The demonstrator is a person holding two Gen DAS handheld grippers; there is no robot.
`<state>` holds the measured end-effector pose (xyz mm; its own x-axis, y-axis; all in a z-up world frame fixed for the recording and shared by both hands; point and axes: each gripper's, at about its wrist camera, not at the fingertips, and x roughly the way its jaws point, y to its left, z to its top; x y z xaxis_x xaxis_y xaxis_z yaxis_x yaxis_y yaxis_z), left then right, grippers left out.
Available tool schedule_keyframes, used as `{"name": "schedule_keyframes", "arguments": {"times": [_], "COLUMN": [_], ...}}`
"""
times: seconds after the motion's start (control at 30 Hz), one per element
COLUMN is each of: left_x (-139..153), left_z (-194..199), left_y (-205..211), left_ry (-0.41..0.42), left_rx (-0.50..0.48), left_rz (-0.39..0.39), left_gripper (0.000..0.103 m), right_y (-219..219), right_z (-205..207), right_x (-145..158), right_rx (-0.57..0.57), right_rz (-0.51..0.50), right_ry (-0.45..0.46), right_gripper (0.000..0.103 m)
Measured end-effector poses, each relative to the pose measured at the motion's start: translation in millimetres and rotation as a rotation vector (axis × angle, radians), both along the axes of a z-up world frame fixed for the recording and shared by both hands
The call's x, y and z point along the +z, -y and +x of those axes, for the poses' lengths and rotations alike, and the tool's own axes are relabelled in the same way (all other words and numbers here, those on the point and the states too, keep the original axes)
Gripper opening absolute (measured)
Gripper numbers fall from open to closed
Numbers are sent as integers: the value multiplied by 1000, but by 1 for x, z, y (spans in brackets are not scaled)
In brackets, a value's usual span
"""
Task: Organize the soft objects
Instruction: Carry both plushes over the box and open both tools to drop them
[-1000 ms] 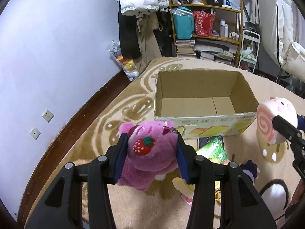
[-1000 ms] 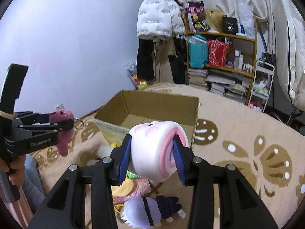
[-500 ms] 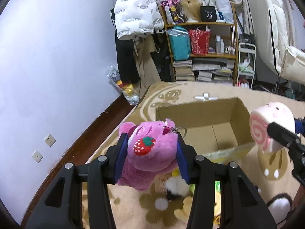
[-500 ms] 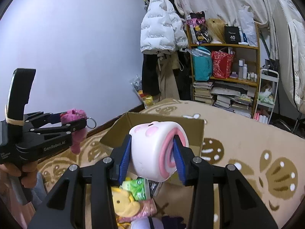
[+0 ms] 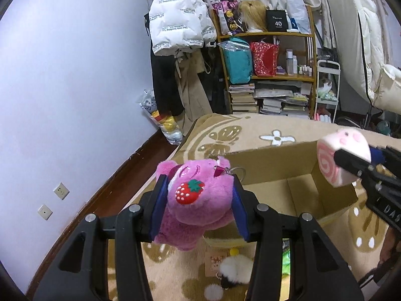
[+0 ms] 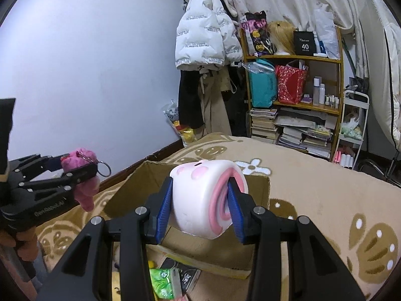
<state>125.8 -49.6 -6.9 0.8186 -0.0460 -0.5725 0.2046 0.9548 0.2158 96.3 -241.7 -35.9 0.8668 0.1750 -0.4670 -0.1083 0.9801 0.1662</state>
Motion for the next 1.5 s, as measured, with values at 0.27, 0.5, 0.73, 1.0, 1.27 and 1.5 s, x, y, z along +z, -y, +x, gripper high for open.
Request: {"name": "schedule_keyframes", "arguments": {"times": [0.27,0.5,0.73,1.0,1.27,1.5], "left_x": [-1,-14,-4,22,20,-3], "left_z": [22,32,25,14,22,38], "left_y": [-3,-5,0,-4,-10,-13], "left_ry": [-13,-53,0,89,10,-112], "left_rx": [-4,-36,-74,-81,-108,-108], "left_rz": [-49,-119,-172,-227,-338,-413], "left_gripper": [46,46,46,46,46,47], "right_y": [4,3,4,10,17,14], "right_z": [16,24,27,25,22,28], "right_x": [-23,-39,-43,-42,-37,-44], "right_rx": [11,23,27,3,-8,6], "right_rz": [20,23,21,36,53,47], "right_ry": [-57,-102,-111,-100,-88,-119], "right_gripper": [44,44,44,44,45,48]}}
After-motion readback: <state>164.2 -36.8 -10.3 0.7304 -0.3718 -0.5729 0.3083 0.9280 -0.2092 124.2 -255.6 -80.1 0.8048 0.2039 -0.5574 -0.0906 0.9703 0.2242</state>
